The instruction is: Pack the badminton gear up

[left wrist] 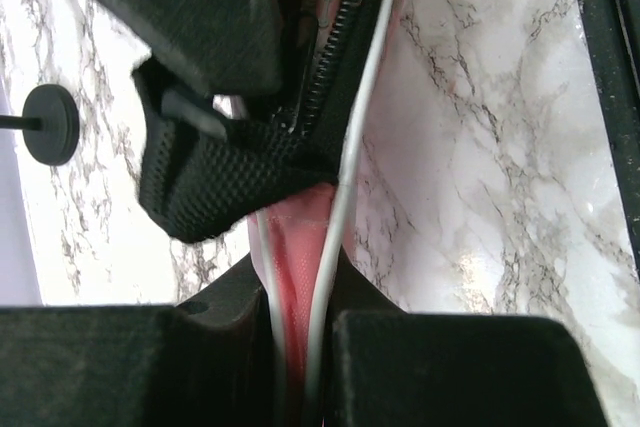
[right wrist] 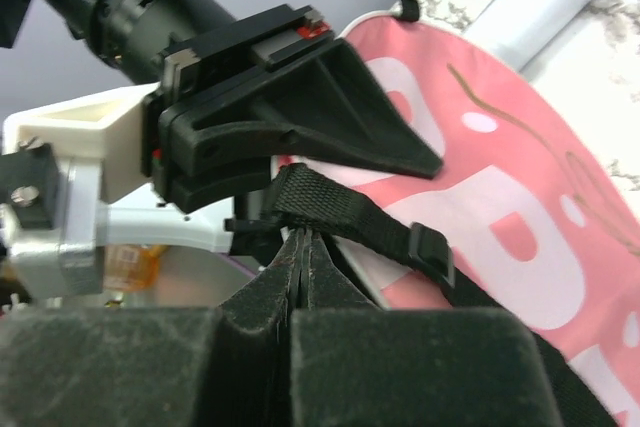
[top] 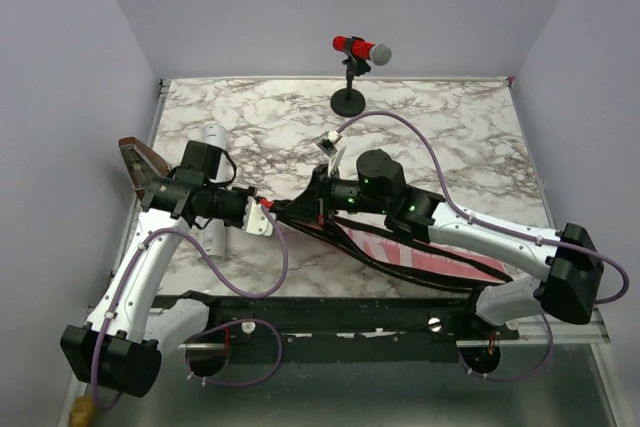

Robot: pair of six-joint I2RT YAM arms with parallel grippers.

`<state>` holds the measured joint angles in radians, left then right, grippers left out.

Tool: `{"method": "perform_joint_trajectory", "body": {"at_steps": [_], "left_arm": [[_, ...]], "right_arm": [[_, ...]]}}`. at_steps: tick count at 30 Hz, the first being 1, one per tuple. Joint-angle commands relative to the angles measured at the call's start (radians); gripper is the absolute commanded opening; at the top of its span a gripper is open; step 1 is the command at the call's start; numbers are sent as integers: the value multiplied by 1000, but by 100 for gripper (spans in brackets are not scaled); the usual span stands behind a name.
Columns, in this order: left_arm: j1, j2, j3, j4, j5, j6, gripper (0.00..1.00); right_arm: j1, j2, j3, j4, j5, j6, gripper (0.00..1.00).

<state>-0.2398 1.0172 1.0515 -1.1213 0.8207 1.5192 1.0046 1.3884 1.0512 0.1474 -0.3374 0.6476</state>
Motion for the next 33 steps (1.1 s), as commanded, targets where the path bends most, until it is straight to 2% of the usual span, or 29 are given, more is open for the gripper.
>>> {"method": "perform_joint_trajectory", "body": {"at_steps": [1,3,5,6,9,15,23,30,33], "left_arm": [[-4,-15,-7,40,-6,35,4],[-4,-19,-11,40,-11,39,4],[-4,-19,-11,37,-9,41,4],[-4,-19,-8,35,-8,41,4],[-4,-20,-4,32,-3,39,4],[-6,-19,2,12,-2,45,4],[-9,-28,-13,2,-5,55,4],[-10,-31,-8,-2,6,52,4],[-10,-32,-15,-3,1,52,4]], "right_arm": [[9,-37,-17,-3,-60,24,1],[8,-35,-19,-2,-72,23,5],[8,-29,-13,-17,-75,12,28],[8,-26,-13,-25,-68,6,36],[8,-22,-7,-48,-22,-6,52],[-1,3,53,-106,35,-72,52],[-70,43,145,-132,34,-109,48],[-80,86,148,-134,-5,-98,45],[-86,45,106,-146,17,-101,43]]}}
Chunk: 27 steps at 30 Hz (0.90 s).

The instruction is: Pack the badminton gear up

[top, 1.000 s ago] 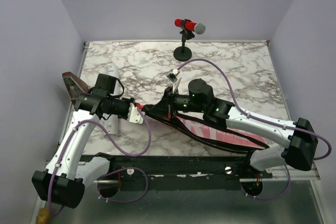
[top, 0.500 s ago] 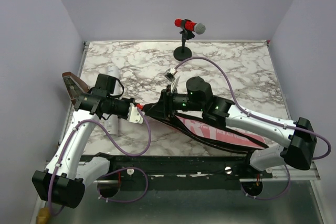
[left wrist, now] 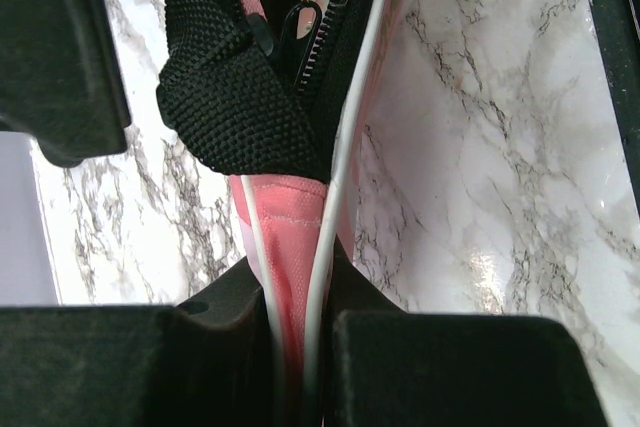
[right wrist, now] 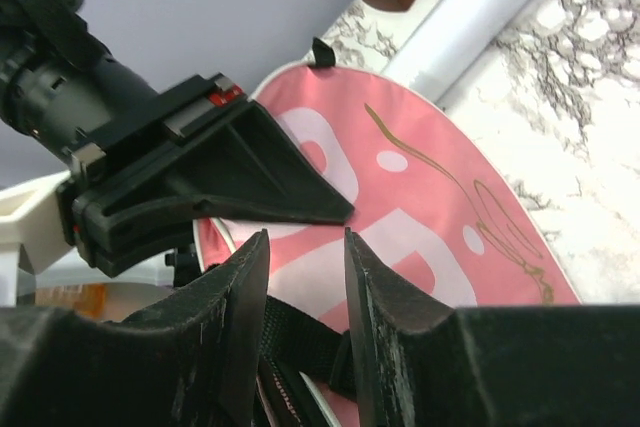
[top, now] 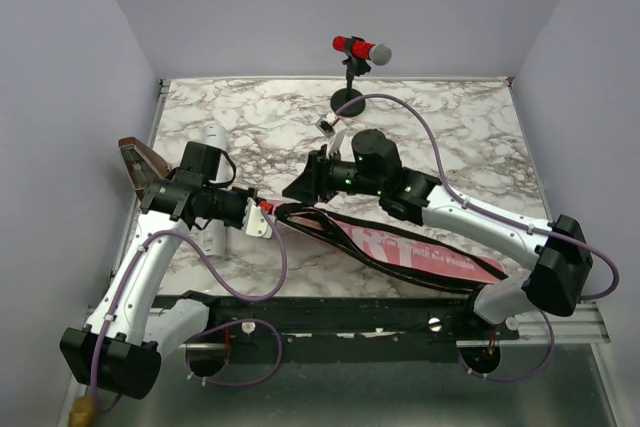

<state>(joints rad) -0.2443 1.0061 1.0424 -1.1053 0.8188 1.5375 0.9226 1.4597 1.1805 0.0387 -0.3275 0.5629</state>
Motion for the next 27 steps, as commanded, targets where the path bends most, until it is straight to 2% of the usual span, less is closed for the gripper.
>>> {"method": "perform_joint_trajectory", "body": {"at_steps": [1,4,8,13,18,27], "left_arm": [[-6,-24,-13,-18,0,35,4],[-6,-26,-25,-13,0,36,4],[-6,-29,-25,-8,3,30,4],[-6,-27,-4,-4,5,18,4],[-6,-29,8,-5,6,21,4],[-6,-23,34,-7,6,27,4]], "right_arm": [[-8,-50,-50,-72,25,-17,43],[-37,-145,-119,-100,61,-6,53],[-50,-246,-157,-166,105,-3,60],[-50,-312,-228,-215,116,48,57],[-50,-335,-326,-171,91,115,50],[-50,-231,-335,-48,-39,175,46]]}}
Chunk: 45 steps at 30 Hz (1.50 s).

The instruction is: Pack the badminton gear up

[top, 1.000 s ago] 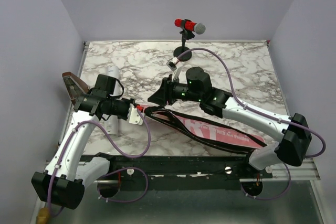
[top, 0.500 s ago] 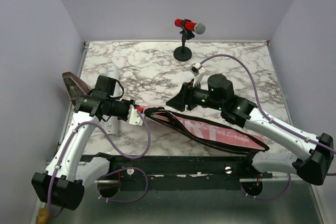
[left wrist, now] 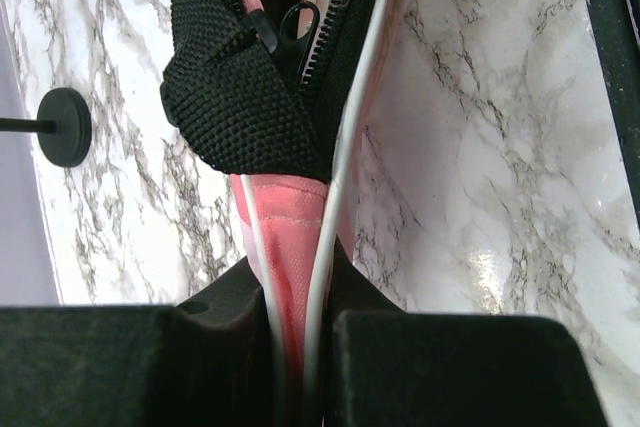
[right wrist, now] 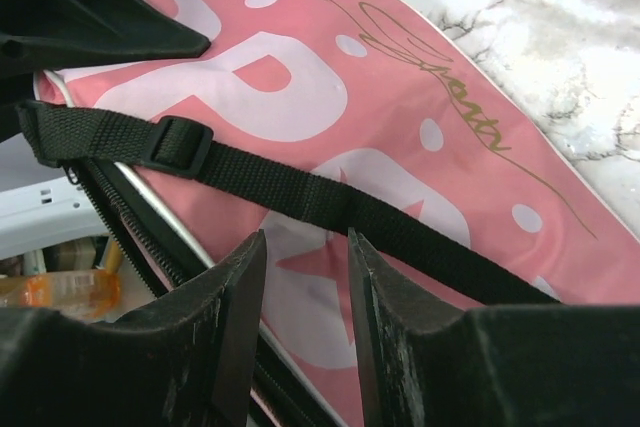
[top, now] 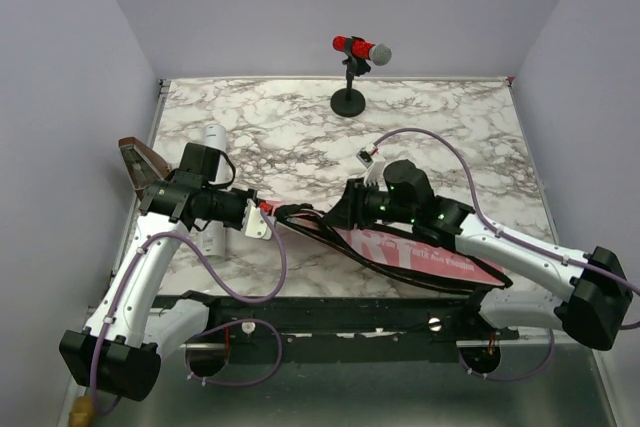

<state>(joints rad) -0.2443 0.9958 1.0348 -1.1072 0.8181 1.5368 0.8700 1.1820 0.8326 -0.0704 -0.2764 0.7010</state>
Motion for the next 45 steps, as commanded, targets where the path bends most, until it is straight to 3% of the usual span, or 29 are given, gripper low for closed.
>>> {"method": "perform_joint_trajectory", "body": {"at_steps": [1,7,15,22,29,35,45], "left_arm": [[-6,-14,39,-5,4,28,4],[-6,-13,37,-5,-4,40,4],[-7,-14,30,-5,-2,43,4],[-9,-19,10,-5,1,46,4],[-9,-22,13,-5,13,43,3],[-9,-36,8,-13,27,86,0],[-9,-128,-117,116,-40,192,0]], "right_arm": [[3,56,14,104,-104,43,47],[3,145,69,201,-132,63,56],[3,263,140,403,-129,129,55],[4,335,209,478,-150,150,54],[18,407,266,459,-216,149,52],[30,461,327,344,-287,120,48],[30,355,290,271,-313,133,50]]}}
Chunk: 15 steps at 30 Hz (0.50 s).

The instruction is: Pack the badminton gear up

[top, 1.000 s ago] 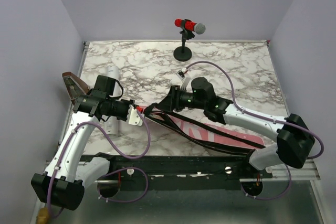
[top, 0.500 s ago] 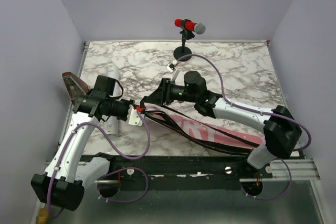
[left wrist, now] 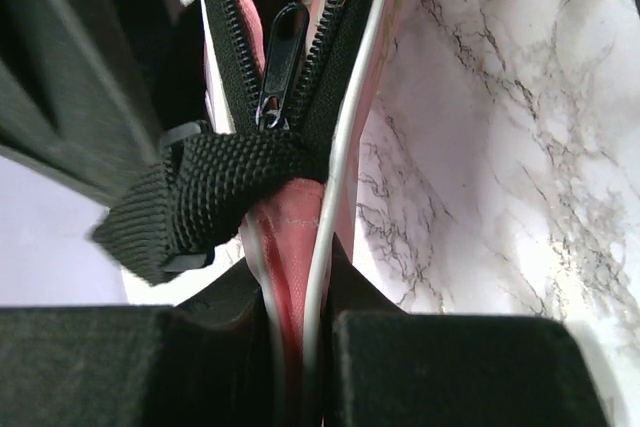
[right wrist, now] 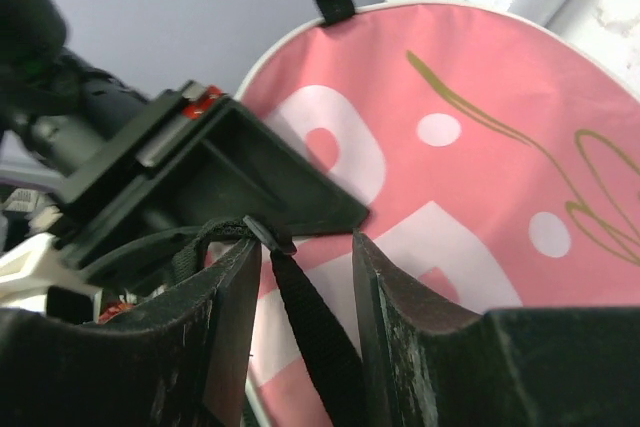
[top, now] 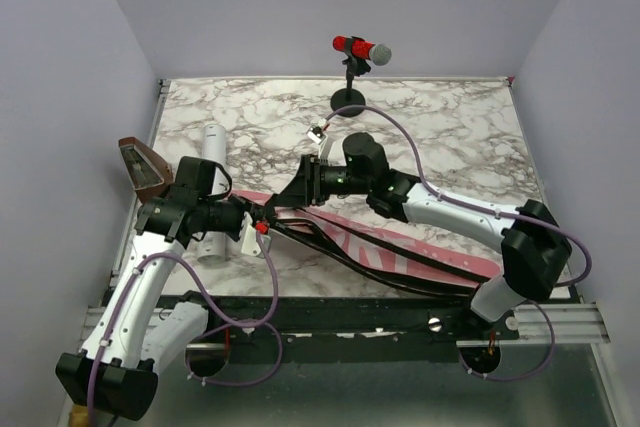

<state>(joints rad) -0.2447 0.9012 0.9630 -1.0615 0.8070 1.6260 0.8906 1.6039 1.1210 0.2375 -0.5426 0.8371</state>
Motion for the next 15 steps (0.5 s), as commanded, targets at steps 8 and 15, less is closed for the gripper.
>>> {"method": "perform_joint_trajectory", "body": {"at_steps": [8,15], "left_arm": [[-10,-50,-86,83,-55,163,0],[-10,-88,-113,78,-62,218,0]], "right_arm": [[16,-88,-30,-38,-98,30,50],[33,-87,-18,-119,-88,-27,50]]}}
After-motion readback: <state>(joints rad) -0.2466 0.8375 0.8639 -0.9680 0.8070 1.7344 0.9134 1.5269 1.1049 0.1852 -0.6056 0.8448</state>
